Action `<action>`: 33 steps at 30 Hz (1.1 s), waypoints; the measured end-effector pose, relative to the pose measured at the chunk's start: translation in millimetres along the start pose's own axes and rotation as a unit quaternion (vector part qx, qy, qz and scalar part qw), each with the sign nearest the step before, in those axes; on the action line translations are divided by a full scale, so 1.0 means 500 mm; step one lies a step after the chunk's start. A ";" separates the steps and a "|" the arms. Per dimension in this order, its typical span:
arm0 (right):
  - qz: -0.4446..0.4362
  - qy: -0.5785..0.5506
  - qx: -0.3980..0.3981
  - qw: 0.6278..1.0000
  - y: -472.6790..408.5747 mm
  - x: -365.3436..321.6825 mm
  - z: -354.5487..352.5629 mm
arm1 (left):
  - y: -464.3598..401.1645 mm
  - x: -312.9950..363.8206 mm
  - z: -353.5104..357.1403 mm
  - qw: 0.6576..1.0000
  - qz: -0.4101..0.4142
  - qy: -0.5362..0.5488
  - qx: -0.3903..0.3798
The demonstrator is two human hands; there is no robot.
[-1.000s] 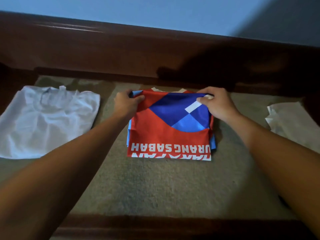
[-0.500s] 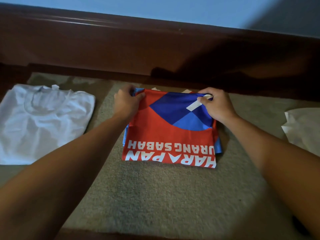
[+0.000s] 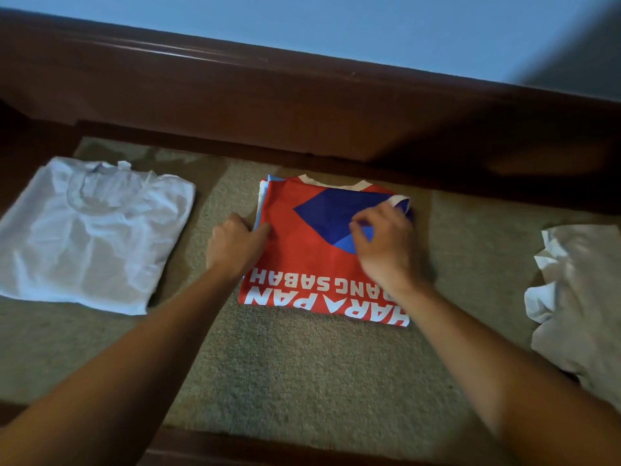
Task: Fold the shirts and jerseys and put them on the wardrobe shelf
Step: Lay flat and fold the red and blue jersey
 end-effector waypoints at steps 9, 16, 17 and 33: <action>-0.067 -0.084 -0.142 0.984 -0.007 -0.179 0.068 | 0.035 0.003 0.010 0.992 -0.015 0.072 -0.101; -0.048 -0.080 -0.284 0.954 -0.056 -0.213 0.096 | 0.126 0.040 0.012 0.964 0.192 0.110 -0.146; -0.027 -0.092 -0.285 0.954 -0.063 -0.204 0.097 | 0.133 0.043 0.012 0.958 0.183 0.127 -0.179; 0.040 -0.174 -0.139 0.974 -0.068 -0.083 -0.030 | 0.095 0.019 0.107 0.865 -0.073 0.338 -0.364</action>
Point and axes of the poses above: each hand's wrist, its own y-axis away from the middle knuckle, its own z-axis out of the palm, x = y × z, the point moved 6 cm from there along -y, towards the middle knuckle, and after that the axes turned 14 degrees about -z, right-handed, at the moved point
